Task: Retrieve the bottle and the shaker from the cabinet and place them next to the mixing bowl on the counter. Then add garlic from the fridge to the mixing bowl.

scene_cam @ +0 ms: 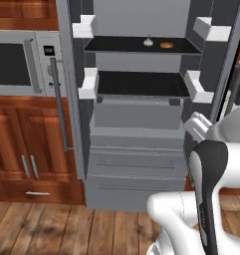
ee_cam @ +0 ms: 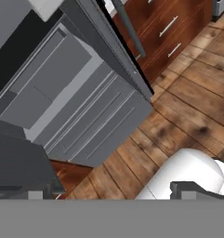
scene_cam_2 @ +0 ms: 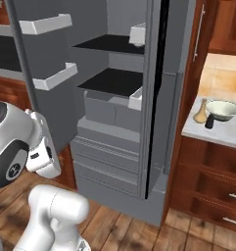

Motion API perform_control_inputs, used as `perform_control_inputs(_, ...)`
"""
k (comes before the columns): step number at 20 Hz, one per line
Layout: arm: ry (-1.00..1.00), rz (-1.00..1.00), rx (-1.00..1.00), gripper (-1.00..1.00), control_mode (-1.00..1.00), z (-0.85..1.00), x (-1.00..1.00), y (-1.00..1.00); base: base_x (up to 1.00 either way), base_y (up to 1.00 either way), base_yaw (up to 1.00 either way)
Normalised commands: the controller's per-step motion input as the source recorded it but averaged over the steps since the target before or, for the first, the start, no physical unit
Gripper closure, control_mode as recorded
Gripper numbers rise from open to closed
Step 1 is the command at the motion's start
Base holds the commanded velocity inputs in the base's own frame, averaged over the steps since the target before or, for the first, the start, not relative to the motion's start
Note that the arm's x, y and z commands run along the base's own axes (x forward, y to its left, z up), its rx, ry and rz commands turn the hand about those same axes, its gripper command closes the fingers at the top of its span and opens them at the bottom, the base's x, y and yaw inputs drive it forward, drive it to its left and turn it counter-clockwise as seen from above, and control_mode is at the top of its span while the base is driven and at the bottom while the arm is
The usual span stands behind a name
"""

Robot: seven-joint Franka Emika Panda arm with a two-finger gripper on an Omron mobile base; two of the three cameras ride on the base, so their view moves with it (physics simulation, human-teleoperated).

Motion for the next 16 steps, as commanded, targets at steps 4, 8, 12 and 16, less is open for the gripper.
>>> perform_control_inputs(4,0.00,0.00,0.00,-1.00,1.00,0.00,0.00,0.00,0.29,0.32,0.00)
perform_control_inputs(8,0.00,0.00,0.00,-1.00,1.00,0.00,0.00,0.00,0.47,0.30,0.00)
perform_control_inputs(12,0.00,0.00,0.00,-1.00,1.00,0.00,0.00,0.00,0.68,0.28,0.00)
perform_control_inputs(16,0.00,0.00,0.00,-1.00,1.00,0.00,0.00,0.00,0.67,0.09,-0.01)
